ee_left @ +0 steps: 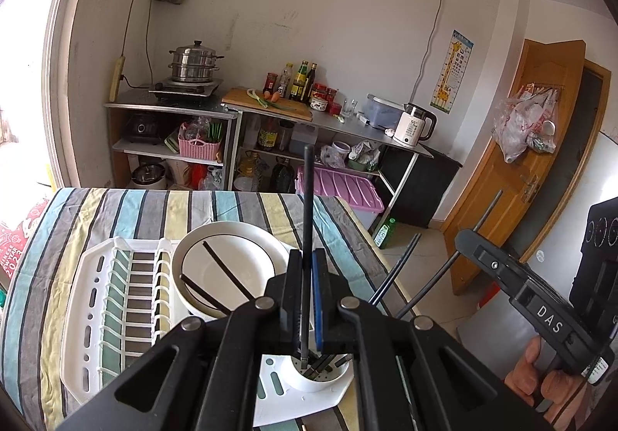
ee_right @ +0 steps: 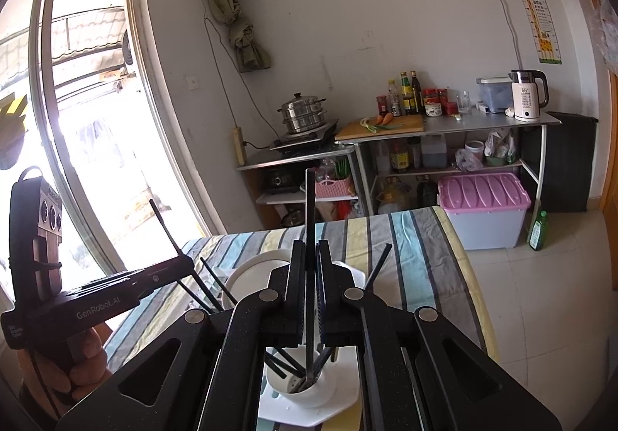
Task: Organize utensils
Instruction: 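Lower the left tool's chopstick into the white cup and open while the right tool releases its own, then move both open tools down over the wooden chopsticks on the cloth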
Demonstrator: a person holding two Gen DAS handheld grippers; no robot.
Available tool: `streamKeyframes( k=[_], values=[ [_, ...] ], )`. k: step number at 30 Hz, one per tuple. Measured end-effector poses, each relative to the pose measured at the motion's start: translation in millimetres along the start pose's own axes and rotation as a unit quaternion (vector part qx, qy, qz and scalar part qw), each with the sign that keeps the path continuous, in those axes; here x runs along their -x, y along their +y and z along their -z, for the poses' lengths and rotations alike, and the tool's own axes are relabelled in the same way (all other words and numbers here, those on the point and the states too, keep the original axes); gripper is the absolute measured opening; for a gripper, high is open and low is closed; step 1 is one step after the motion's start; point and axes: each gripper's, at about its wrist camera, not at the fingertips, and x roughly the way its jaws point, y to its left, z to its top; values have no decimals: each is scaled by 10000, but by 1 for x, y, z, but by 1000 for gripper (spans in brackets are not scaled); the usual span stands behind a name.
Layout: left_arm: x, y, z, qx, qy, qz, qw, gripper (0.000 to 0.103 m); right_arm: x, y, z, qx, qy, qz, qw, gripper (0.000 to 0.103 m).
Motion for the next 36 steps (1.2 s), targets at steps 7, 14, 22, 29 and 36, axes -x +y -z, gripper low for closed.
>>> streamKeyframes(
  k=[7,14,22,29,36],
  values=[
    [-17,17,19,243,206,-40,9995,5,-18,-15,17,-206,266,52,9994,5],
    [-24,28,33,350,342,-111,9987,6,-30,-23,26,-269,451,125,9985,5],
    [-28,31,39,327,399,-255,9983,7,-30,-26,26,-239,500,177,9983,6],
    [-24,32,43,237,402,-325,9984,8,-23,-27,30,-171,582,255,9978,15],
    [-5,31,55,71,345,-397,9986,16,-5,-25,44,-109,614,235,9978,15]
  ],
)
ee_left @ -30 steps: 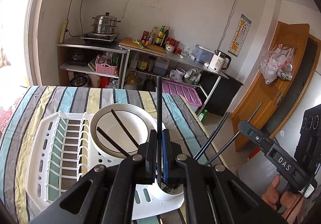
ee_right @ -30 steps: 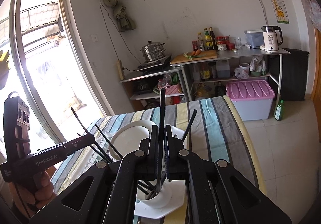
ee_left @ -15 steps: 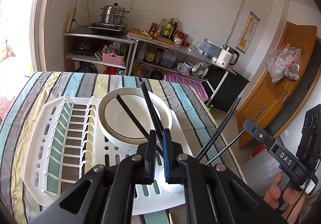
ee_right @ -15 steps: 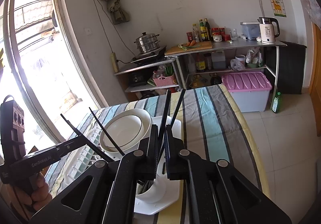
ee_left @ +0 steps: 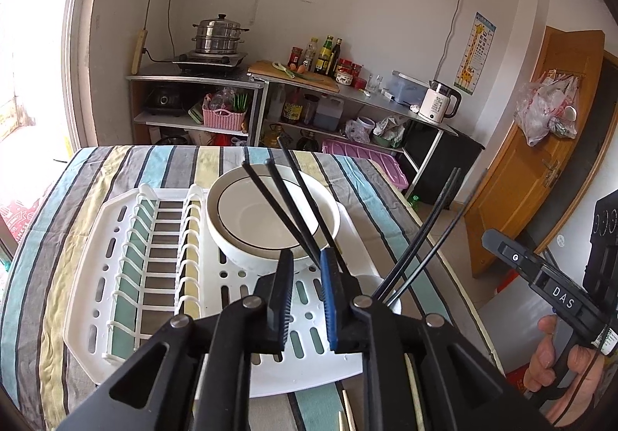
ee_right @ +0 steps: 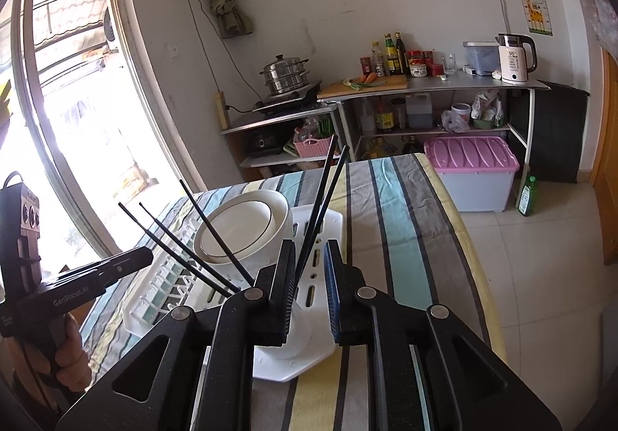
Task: Organize utensils
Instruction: 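Move both open tools down over the wooden chopsticks on the cloth, then close the left tool on a wooden chopstick while the right tool grasps another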
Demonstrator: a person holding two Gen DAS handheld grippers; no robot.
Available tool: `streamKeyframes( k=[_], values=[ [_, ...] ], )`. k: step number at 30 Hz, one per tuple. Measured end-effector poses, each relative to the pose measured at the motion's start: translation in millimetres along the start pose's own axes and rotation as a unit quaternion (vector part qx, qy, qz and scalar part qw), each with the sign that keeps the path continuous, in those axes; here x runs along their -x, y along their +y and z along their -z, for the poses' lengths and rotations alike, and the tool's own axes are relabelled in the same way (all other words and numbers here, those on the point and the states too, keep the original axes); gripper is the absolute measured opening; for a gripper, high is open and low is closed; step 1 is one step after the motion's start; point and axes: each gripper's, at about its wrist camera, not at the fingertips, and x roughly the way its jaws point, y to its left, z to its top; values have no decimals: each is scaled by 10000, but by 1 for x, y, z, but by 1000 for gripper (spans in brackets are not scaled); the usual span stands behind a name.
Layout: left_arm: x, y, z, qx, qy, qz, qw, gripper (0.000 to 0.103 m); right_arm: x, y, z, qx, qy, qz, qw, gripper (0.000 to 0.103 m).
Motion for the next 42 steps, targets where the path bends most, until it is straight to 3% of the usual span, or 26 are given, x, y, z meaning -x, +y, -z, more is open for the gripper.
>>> streamKeyframes(
  k=[7,13,27,42],
  values=[
    [29,1,25,-122,-64,-85,9999,16,27,7,27,101,20,-104,9999,16],
    [54,6,66,-268,18,-202,9994,16,47,19,63,229,111,-251,9994,16],
    [78,21,165,-195,586,-380,9974,16,60,53,149,501,877,-533,9935,16],
    [51,19,182,-84,1013,-290,9944,19,22,88,164,537,1366,-800,9859,15]
  ],
)
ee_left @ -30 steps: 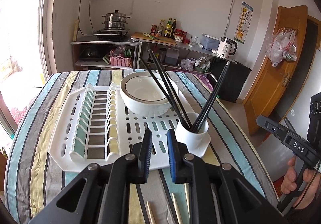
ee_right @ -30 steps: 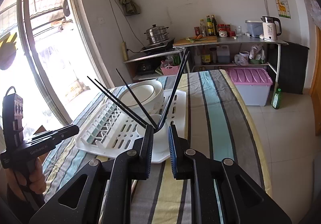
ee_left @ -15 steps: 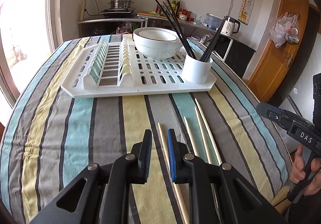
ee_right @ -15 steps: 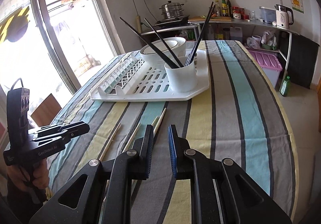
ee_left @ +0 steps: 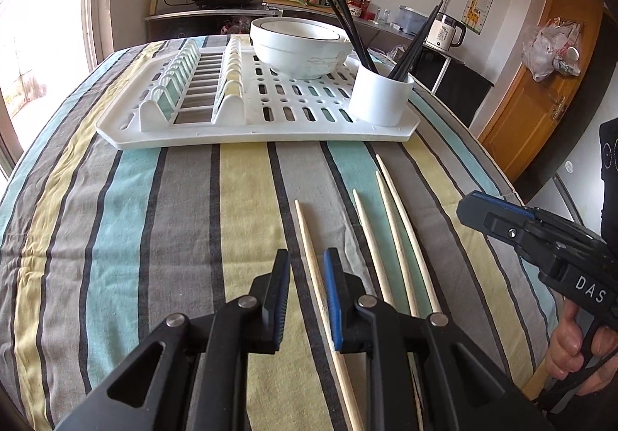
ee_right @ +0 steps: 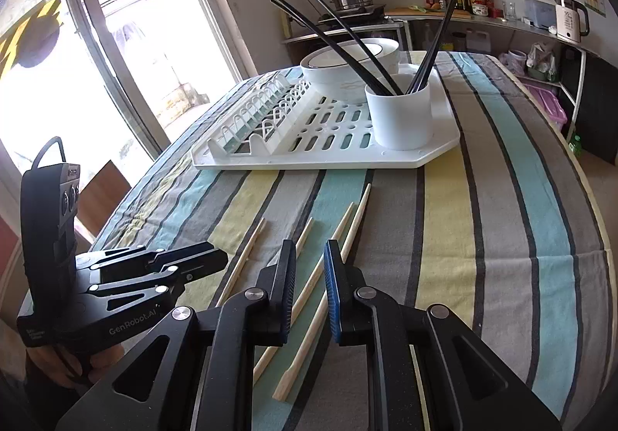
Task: Organize utensils
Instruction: 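Close the left tool on a wooden chopstick while the right tool grasps another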
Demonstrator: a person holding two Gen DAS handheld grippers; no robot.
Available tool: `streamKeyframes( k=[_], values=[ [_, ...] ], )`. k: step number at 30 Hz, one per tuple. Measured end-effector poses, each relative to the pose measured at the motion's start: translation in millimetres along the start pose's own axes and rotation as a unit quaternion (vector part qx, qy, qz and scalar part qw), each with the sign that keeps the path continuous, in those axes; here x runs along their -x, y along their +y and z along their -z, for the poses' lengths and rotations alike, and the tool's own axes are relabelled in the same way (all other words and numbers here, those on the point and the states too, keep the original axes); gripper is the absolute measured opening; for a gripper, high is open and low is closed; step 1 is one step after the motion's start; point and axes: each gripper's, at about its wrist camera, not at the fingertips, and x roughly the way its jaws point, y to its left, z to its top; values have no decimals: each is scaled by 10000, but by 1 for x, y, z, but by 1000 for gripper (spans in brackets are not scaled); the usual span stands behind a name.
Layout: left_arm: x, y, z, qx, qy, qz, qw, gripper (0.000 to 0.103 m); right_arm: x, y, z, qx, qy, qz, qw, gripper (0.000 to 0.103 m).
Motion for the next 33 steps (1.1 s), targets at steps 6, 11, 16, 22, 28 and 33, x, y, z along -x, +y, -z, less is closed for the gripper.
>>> streamKeyframes(
  k=[6,11,16,22,28,33],
  values=[
    [-11,2,-3,34,105,-51,9999,19,-29,-3,-5,-45,316,118,9994,14],
    [-18,3,-1,36,220,-81,9997,19,-45,-4,-8,-26,544,248,9982,13],
    [-20,2,-2,-8,190,-105,9998,19,-56,-6,-9,-53,719,405,9966,11],
    [-24,-1,-5,-76,190,-181,9996,19,-64,-3,-14,-51,841,623,9945,11],
    [-27,-7,-7,-306,232,-355,9986,15,-70,3,-18,111,924,829,9922,9],
    [-29,-6,-10,-273,250,-319,9988,6,-69,-1,-20,10,904,696,9935,6]
  ],
)
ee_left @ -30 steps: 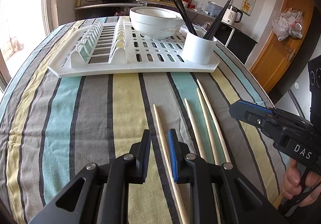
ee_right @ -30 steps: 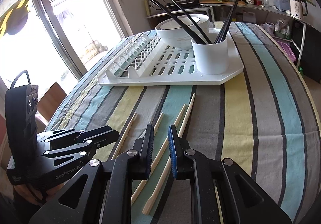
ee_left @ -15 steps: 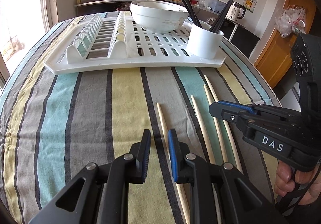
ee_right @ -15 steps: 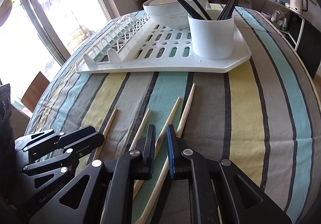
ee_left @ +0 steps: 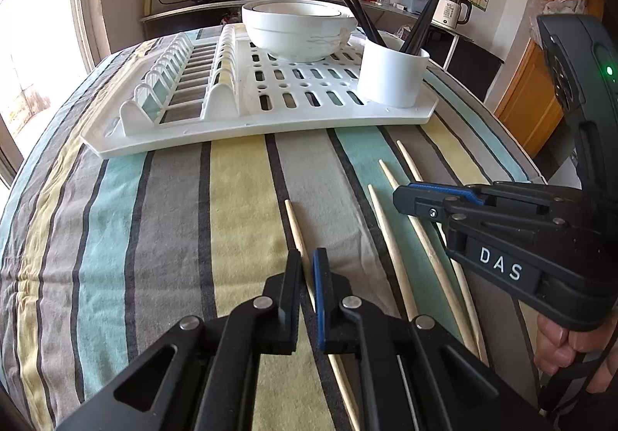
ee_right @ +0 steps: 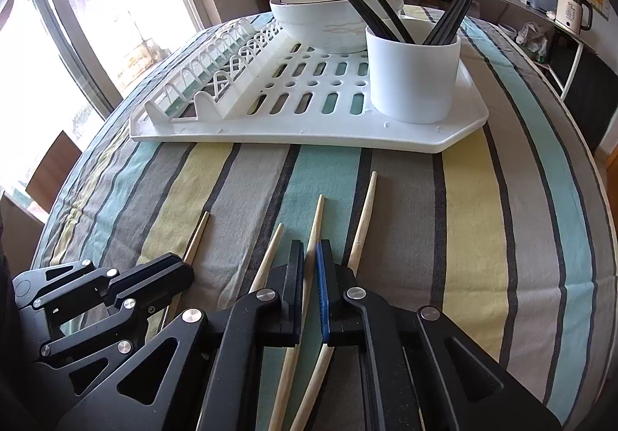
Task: Organize utensils
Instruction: 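Close the left tool on a wooden chopstick while the right tool grasps another, then lift the left tool's wooden chopstick to the white cup while the right tool carries its own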
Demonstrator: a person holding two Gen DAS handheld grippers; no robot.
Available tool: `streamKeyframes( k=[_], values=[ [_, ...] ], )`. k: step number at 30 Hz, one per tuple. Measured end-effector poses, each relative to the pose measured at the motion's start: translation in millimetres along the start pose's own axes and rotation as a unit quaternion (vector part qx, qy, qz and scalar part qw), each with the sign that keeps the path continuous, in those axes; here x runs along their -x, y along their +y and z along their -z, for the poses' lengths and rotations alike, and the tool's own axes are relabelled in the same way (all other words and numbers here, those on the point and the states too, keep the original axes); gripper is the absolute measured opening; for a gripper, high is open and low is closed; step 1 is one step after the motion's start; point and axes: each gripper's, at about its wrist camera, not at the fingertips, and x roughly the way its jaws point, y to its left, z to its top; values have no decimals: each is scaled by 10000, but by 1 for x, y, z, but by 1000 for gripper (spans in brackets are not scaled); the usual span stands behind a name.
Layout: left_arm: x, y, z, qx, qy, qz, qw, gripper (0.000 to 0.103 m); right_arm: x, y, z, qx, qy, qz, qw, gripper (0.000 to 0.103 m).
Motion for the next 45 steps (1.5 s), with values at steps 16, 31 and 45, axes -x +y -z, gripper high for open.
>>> streamKeyframes(
  k=[16,31,45],
  values=[
    [40,15,-29,204,-587,217,9978,4,79,-8,-15,-111,-1175,-494,9918,6],
    [111,30,-36,400,-1435,277,9885,4,138,-8,-3,29,-1977,-643,9781,5],
    [133,25,-28,340,-1613,360,9857,4,159,-15,6,44,-2223,-607,9731,5]
  ],
)
